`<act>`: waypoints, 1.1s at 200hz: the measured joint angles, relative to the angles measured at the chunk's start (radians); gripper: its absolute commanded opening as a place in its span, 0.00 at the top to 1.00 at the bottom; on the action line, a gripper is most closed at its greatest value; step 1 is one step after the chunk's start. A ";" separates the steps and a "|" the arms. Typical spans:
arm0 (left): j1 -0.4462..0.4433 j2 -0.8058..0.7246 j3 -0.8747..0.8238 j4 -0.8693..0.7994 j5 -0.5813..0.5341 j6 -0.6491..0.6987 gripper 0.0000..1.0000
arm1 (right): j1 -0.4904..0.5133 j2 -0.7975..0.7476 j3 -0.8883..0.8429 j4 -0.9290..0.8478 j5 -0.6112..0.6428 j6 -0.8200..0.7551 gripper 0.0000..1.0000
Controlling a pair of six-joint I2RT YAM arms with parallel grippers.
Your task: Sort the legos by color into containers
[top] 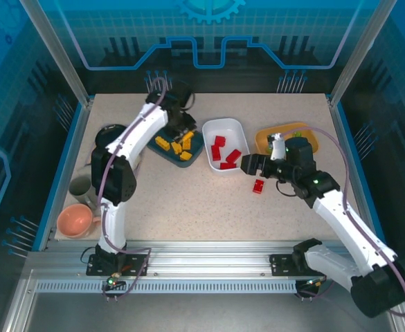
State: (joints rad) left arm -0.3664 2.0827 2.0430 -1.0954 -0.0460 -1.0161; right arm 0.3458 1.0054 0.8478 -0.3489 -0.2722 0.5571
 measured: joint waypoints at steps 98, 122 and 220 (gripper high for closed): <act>0.171 0.387 0.276 0.016 -0.063 0.129 0.62 | 0.062 0.370 0.182 0.206 -0.002 0.094 0.12; 0.172 0.423 0.292 0.018 -0.061 0.135 0.46 | 0.062 0.411 0.205 0.238 -0.024 0.105 0.12; 0.119 0.205 0.206 0.060 -0.005 0.207 0.12 | -0.037 0.293 0.175 -0.277 0.210 0.033 0.18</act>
State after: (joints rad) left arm -0.2474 2.2875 2.2494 -1.0359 -0.0509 -0.8093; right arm 0.3092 1.2980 1.0225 -0.6258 -0.0620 0.5900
